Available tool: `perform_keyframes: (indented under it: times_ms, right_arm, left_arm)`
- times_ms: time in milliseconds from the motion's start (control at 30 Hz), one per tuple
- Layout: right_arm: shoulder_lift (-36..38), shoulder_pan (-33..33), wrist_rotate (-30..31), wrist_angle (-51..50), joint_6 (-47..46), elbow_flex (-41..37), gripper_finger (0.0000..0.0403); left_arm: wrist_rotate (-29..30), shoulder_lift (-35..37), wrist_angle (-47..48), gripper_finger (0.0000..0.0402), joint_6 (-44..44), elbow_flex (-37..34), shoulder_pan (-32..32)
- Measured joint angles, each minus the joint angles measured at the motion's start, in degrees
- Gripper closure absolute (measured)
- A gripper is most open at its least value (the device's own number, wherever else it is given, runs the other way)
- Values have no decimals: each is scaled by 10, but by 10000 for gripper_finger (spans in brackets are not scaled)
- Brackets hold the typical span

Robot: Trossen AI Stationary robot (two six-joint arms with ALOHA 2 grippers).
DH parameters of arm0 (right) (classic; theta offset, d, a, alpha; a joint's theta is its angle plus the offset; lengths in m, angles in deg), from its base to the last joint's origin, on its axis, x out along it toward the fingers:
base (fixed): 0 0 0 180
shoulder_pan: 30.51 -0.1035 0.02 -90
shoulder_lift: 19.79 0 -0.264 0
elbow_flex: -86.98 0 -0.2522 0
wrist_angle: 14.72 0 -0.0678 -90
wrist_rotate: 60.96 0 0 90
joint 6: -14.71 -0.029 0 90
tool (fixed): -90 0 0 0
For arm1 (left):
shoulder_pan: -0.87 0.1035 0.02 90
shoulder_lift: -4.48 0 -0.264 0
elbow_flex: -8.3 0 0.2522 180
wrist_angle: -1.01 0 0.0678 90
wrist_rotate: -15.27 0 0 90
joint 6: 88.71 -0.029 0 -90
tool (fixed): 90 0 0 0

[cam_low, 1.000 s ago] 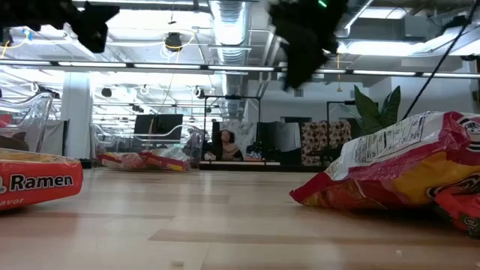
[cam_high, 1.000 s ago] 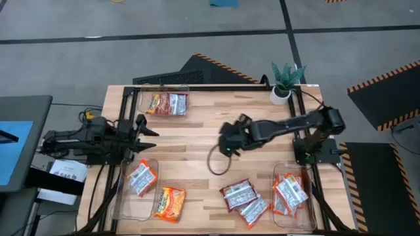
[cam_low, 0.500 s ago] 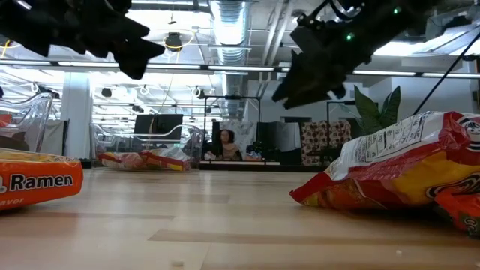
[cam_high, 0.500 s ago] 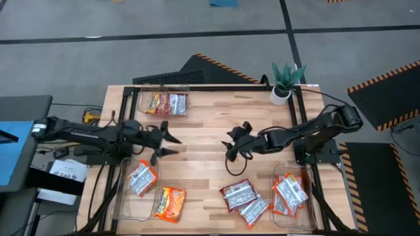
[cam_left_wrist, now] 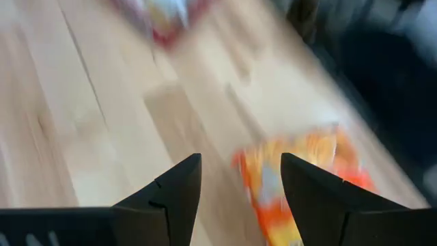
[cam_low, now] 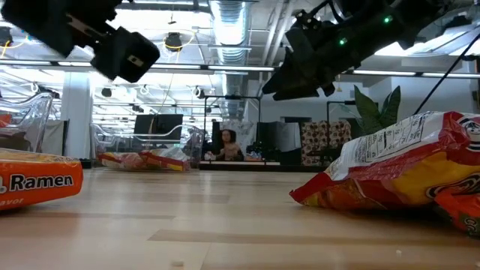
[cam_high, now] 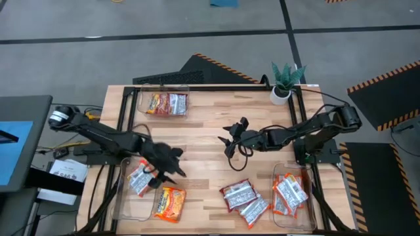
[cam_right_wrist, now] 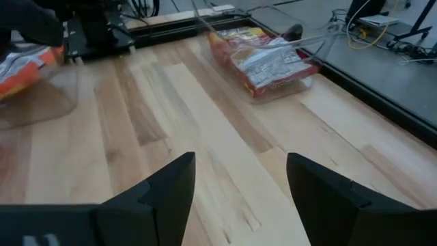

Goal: Sort Maruchan noodles
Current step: Put the orange noodle pack into the bottom left transparent bin

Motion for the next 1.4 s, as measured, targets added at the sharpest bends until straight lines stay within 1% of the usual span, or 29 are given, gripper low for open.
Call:
perform_keyframes:
  times_ms: [67,133,300,467,567,700,867,1000,1067,1133,1200,1267,1300,1367,1400]
  right_arm:
    - [0,0,0,0,0,0,148]
    - [0,0,0,1,0,0,148]
    - [0,1,0,2,0,0,148]
    - [0,0,0,1,0,0,148]
    - [0,0,0,1,0,0,148]
    - [0,0,0,0,0,0,148]
    - [0,0,0,1,-1,0,148]
    - [0,0,0,1,-1,0,148]
    - [0,0,0,1,-2,0,148]
    - [0,0,0,1,-2,0,148]
    - [0,0,0,1,-2,0,148]
    - [0,0,0,1,-1,0,148]
    - [0,1,0,1,-1,0,148]
    - [0,1,0,1,-1,0,148]
    - [0,1,0,1,-1,0,148]
  left_arm:
    - [25,-33,72,213,-12,44,-23]
    - [34,-62,106,213,-18,71,-45]
    - [40,-130,101,213,-27,98,-83]
    - [91,-180,90,213,-35,98,-104]
    - [111,-205,69,213,-38,98,-109]
    - [108,-228,70,213,-24,98,-111]
    - [65,-235,67,213,-3,98,-111]
    - [75,-235,75,217,4,98,-111]
    - [90,-235,89,229,7,98,-110]
    - [113,-235,101,255,7,98,-108]
    - [134,-235,104,297,7,98,-105]
    - [139,-235,105,356,1,98,-100]
    - [138,-235,105,378,-3,98,-98]
    - [143,-236,106,391,-5,97,-89]
    - [156,-236,114,395,-8,96,-84]
